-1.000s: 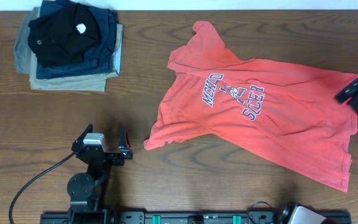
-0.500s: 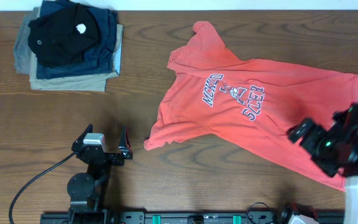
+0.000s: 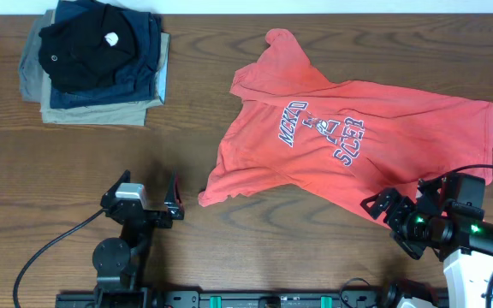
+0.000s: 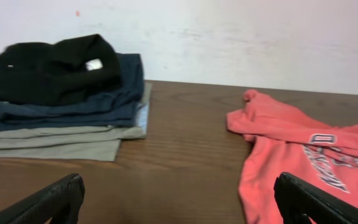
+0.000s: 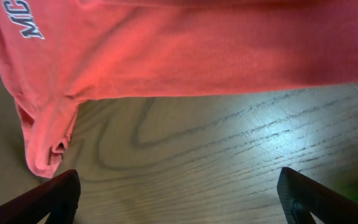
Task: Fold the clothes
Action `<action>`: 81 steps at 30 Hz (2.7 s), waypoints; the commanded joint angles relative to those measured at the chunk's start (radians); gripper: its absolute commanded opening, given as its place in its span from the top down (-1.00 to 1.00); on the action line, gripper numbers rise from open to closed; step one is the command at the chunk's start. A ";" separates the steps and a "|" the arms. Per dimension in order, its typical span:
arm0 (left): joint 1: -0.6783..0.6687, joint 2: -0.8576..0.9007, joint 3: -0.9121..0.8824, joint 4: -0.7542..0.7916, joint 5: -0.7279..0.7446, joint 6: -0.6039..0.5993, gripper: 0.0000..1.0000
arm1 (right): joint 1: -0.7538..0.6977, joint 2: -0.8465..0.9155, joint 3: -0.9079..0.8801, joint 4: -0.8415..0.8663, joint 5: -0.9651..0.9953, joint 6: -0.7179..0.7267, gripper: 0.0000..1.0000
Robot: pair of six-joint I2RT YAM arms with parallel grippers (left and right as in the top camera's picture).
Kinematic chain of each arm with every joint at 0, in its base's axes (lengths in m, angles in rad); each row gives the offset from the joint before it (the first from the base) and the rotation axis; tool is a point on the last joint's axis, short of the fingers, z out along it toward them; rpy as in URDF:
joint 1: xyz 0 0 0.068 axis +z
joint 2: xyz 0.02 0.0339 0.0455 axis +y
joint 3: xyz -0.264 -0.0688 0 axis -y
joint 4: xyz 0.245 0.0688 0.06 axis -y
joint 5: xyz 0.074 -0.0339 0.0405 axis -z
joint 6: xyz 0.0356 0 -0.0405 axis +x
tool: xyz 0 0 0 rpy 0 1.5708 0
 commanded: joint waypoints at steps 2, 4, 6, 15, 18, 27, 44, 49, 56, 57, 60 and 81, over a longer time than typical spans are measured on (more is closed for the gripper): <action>0.003 -0.005 -0.019 -0.023 0.113 -0.028 -0.95 | 0.007 -0.007 -0.002 0.014 -0.013 -0.011 -0.99; 0.003 -0.005 -0.019 0.008 0.218 -0.028 -0.95 | 0.007 -0.007 -0.002 0.022 -0.009 -0.012 -0.99; 0.003 -0.005 -0.012 0.028 0.330 -0.028 -0.96 | 0.007 -0.007 -0.002 0.032 -0.009 -0.015 -0.98; 0.003 0.150 0.143 -0.011 0.437 -0.068 -0.96 | 0.007 -0.007 -0.002 0.064 -0.010 -0.015 -0.99; 0.003 0.315 0.274 -0.090 0.444 -0.034 -0.96 | 0.007 -0.007 -0.002 0.068 -0.010 -0.015 -0.98; -0.020 0.884 0.772 -0.501 0.489 0.129 -0.95 | 0.007 -0.007 -0.002 0.064 -0.010 -0.015 -0.98; -0.219 1.318 0.798 -0.742 0.132 0.025 -0.96 | 0.007 -0.007 -0.002 0.089 -0.010 -0.029 -0.99; -0.246 1.400 0.798 -0.650 0.146 0.024 -0.96 | 0.007 -0.007 -0.002 0.080 -0.010 -0.030 -0.99; -0.246 1.497 0.798 -0.646 0.142 0.025 -0.96 | 0.007 -0.007 -0.002 0.070 -0.009 -0.042 -0.99; -0.246 1.506 0.798 -0.642 0.138 0.025 -0.96 | 0.007 -0.007 -0.002 0.072 -0.009 -0.042 -0.98; -0.246 1.531 0.798 -0.619 0.125 0.025 -0.95 | 0.007 -0.007 -0.002 0.075 -0.010 -0.042 -0.98; -0.246 1.579 0.797 -0.571 0.114 0.025 0.63 | 0.007 -0.007 -0.002 0.058 -0.010 -0.042 -0.99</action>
